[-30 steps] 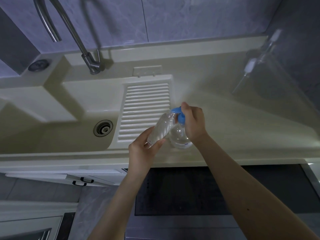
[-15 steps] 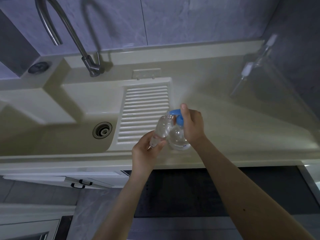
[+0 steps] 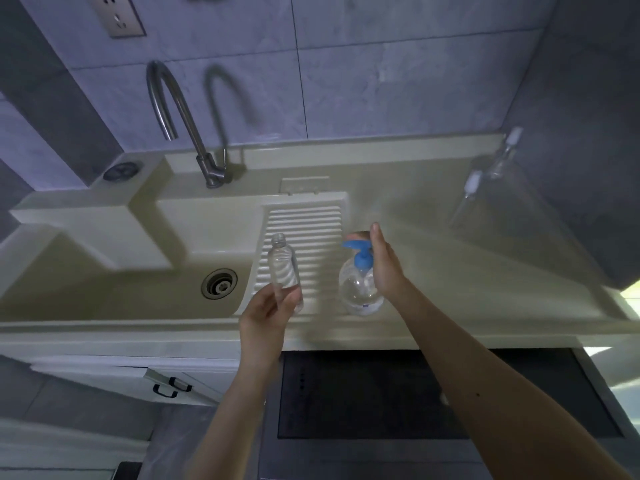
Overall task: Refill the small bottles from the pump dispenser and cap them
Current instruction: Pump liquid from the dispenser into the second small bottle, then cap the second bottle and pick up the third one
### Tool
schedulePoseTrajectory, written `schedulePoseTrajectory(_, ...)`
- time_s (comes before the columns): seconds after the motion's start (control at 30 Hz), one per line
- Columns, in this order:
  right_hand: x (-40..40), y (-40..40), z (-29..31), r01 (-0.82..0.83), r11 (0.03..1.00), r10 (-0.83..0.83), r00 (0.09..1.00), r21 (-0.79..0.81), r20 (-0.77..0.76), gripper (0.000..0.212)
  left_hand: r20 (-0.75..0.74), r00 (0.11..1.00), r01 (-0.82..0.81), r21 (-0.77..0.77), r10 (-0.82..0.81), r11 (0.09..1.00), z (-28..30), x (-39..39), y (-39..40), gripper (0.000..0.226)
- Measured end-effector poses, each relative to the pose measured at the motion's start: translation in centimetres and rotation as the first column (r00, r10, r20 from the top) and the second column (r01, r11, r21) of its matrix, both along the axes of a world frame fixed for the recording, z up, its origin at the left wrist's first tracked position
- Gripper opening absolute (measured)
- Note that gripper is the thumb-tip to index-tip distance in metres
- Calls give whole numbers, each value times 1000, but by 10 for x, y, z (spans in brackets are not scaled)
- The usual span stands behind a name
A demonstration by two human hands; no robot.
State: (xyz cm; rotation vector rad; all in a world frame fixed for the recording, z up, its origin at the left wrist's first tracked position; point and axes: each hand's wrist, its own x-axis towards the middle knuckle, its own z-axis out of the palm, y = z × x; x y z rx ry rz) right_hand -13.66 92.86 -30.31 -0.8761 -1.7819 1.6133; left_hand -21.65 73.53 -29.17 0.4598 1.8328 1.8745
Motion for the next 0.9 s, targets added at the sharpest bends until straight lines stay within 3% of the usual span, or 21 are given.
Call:
schedulePoseTrajectory(0.2, 26, 15, 49, 103, 994, -101, 994, 41, -44, 50, 6, 1000, -19, 64, 19, 998, 25, 11, -15, 14)
schedulePoseTrajectory(0.3, 71, 15, 67, 170, 983, -161, 979, 67, -125, 42, 4, 1000, -24, 75, 24, 997, 28, 18, -20, 26)
schedulePoseTrajectory(0.47, 167, -3, 38, 329, 942, -319, 939, 65, -129, 11, -1, 1000, 20, 78, -19, 997, 26, 40, -20, 27)
schedulePoseTrajectory(0.53, 199, -14, 5, 337, 938, -327, 937, 79, -120, 43, 6, 999, 40, 69, -41, 997, 22, 50, -20, 29)
schedulePoseTrajectory(0.6, 225, -31, -34, 337, 933, -338, 941, 126, -16, 67, 1, 998, 61, 48, -61, 997, 19, 56, -21, 28)
schedulePoseTrajectory(0.7, 243, -59, -78, 301, 922, -363, 893, 245, 267, 59, 15, 997, 75, 17, -75, 997, 17, 64, -20, 30)
schedulePoseTrajectory(0.77, 245, -72, -93, 184, 958, -269, 846, 220, 461, 49, 10, 996, 85, -19, -85, 996, 15, 68, -19, 31)
schedulePoseTrajectory(0.9, 232, -79, -100, 85, 985, -162, 756, 150, 634, 55, -10, 997, 81, -62, -82, 995, 11, 70, -21, 36)
